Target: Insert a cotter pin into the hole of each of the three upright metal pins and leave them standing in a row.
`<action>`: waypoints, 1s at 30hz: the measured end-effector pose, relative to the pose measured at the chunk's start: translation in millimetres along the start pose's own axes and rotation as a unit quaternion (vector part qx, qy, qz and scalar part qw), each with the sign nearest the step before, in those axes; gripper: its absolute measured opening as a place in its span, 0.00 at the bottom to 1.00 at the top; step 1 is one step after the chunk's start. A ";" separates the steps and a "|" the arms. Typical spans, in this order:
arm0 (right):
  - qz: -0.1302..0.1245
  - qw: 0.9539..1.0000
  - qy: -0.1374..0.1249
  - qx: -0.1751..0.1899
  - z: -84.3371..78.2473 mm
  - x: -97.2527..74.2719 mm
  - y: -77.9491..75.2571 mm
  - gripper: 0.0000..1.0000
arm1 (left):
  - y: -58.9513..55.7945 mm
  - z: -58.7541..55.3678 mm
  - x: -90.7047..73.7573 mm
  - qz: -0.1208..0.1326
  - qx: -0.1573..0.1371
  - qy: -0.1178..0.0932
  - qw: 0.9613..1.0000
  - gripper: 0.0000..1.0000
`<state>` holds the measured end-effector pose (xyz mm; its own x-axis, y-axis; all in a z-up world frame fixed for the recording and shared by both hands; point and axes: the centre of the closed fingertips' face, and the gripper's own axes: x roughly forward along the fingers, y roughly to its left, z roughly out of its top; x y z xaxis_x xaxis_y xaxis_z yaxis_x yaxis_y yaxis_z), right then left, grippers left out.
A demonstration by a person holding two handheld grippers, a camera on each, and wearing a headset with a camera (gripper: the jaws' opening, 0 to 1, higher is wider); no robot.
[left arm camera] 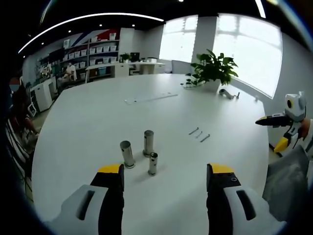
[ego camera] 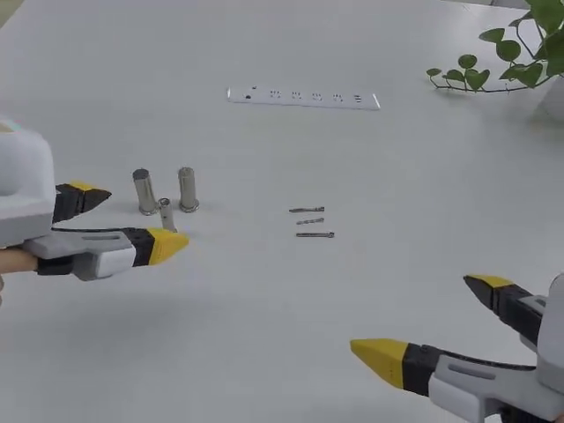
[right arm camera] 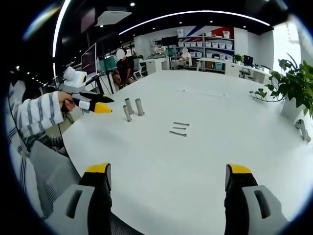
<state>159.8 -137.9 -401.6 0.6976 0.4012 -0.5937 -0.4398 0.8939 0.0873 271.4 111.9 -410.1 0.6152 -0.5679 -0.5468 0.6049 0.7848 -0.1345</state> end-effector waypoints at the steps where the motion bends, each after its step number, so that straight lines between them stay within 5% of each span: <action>1: -0.001 1.000 0.000 0.001 -0.2 -0.1 -0.2 0.96 | 1.6 0.7 1.7 0.000 -0.004 -0.001 1.000 0.64; 21: -0.018 1.000 0.011 0.015 -8.3 -1.0 -5.3 0.95 | 19.3 -18.5 36.7 0.013 -0.032 0.043 0.998 0.40; 30: -0.023 0.999 0.008 0.026 -9.7 -0.5 -6.7 0.95 | 20.9 -19.7 50.1 0.016 -0.042 0.048 0.998 0.32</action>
<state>156.9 -146.0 -409.6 0.7072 0.3571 -0.6102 -0.3770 0.9206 0.1018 304.9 104.8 -456.5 0.5792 -0.5196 -0.6281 0.5392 0.8221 -0.1829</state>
